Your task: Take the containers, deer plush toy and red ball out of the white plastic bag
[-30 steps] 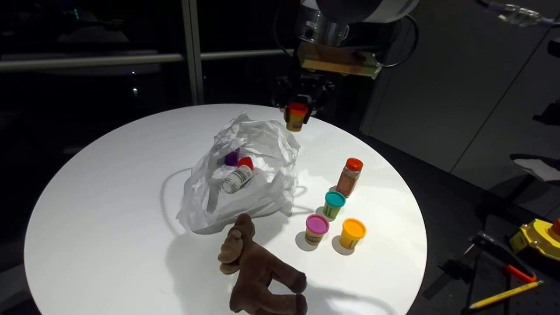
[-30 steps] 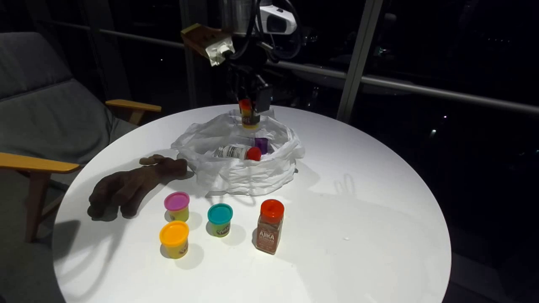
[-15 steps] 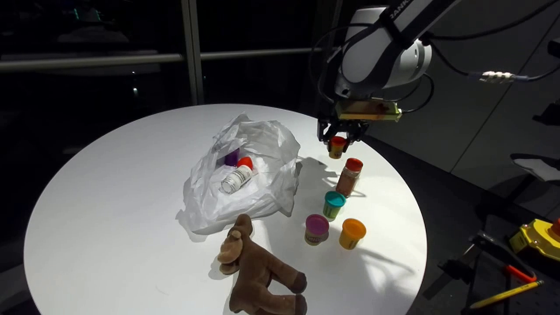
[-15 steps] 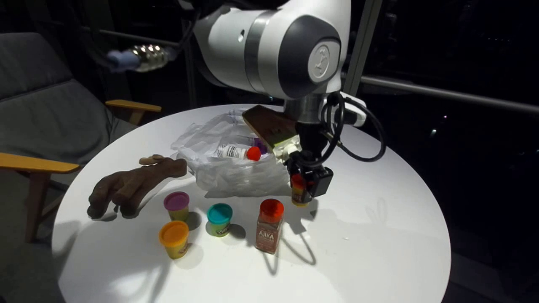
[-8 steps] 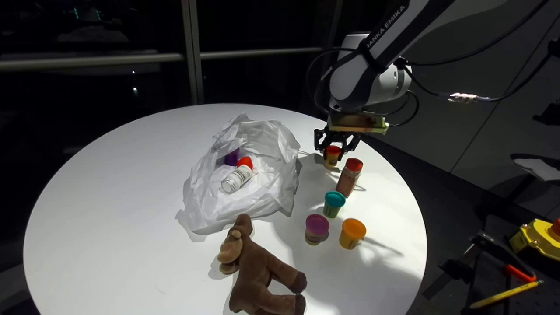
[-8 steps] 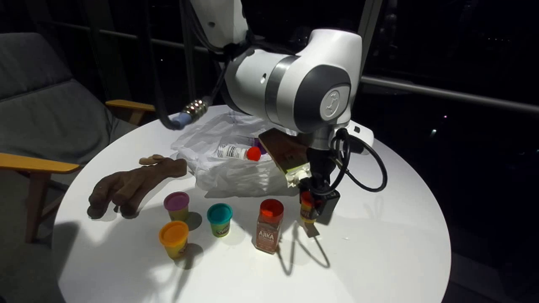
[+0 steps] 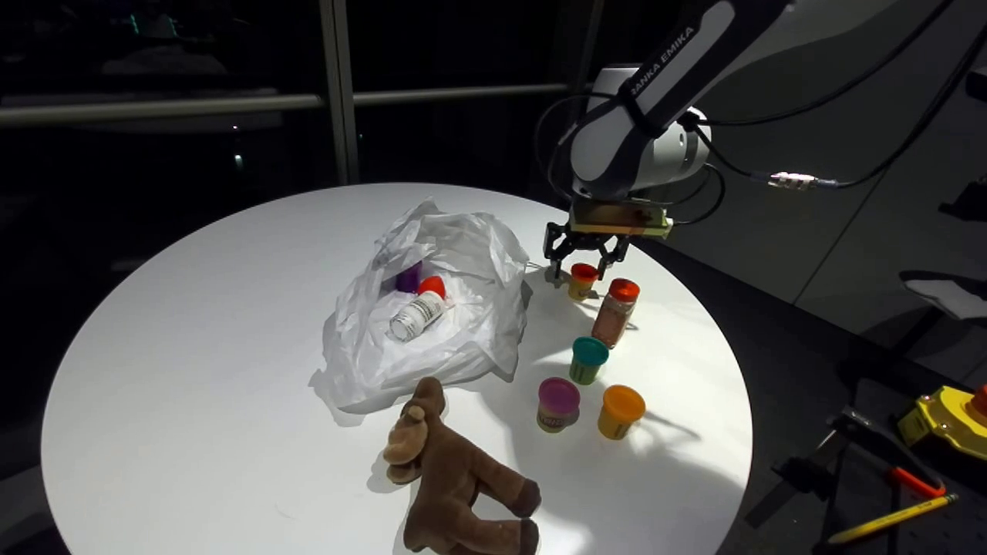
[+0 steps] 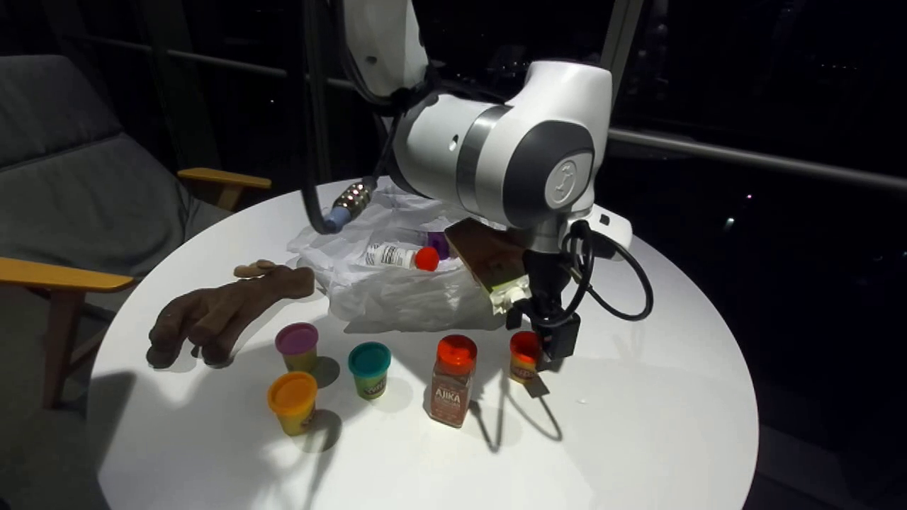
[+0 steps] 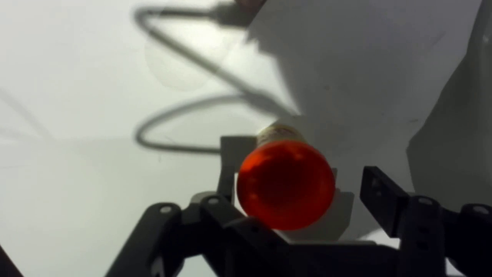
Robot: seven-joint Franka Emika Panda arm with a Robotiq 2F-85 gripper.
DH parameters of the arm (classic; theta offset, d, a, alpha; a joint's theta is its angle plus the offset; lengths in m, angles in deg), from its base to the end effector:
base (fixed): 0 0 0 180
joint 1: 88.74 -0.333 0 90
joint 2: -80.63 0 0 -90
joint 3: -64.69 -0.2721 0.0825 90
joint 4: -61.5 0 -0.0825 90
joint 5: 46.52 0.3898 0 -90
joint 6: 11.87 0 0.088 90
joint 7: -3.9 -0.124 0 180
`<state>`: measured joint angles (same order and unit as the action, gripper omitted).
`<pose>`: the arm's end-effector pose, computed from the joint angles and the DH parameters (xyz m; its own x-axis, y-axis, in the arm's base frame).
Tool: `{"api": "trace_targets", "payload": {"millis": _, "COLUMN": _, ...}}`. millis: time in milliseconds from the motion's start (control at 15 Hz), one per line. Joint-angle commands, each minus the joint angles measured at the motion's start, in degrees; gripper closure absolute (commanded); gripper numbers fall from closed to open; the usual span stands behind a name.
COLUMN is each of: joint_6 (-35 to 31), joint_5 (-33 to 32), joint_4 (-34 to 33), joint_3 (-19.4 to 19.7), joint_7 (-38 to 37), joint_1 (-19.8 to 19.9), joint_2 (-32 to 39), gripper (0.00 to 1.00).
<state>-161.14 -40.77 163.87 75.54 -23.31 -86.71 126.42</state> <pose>0.6060 -0.1416 0.0619 0.7468 -0.6613 0.0704 -0.6648 -0.7450 0.0550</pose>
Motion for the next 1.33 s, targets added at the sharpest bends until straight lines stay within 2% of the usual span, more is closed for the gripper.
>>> {"api": "trace_targets", "payload": {"millis": 0, "joint_6": -2.3, "joint_5": -1.4, "joint_4": 4.3, "joint_3": 1.4, "joint_7": -0.4, "joint_1": -4.6, "joint_2": -6.9, "gripper": 0.00}}
{"api": "trace_targets", "payload": {"millis": 267, "joint_6": 0.4, "joint_5": -1.9, "joint_4": 7.0, "joint_3": -0.5, "joint_7": -2.3, "joint_1": -9.9, "joint_2": -13.8, "gripper": 0.00}}
{"api": "trace_targets", "payload": {"millis": 533, "joint_6": 1.1, "joint_5": -0.5, "joint_4": 5.3, "joint_3": -4.0, "joint_7": -3.5, "joint_1": -12.3, "joint_2": -14.3, "gripper": 0.00}}
{"api": "trace_targets", "payload": {"millis": 733, "joint_6": 1.5, "joint_5": 1.4, "joint_4": 2.7, "joint_3": -7.1, "joint_7": -2.5, "joint_1": -11.8, "joint_2": -11.9, "gripper": 0.00}}
{"api": "trace_targets", "payload": {"millis": 933, "joint_6": 2.7, "joint_5": 3.4, "joint_4": -1.2, "joint_3": -8.6, "joint_7": -3.1, "joint_1": -11.4, "joint_2": -7.6, "gripper": 0.00}}
{"api": "trace_targets", "payload": {"millis": 1267, "joint_6": 4.8, "joint_5": 5.1, "joint_4": -10.5, "joint_3": -8.5, "joint_7": -5.6, "joint_1": -12.3, "joint_2": 1.6, "gripper": 0.00}}
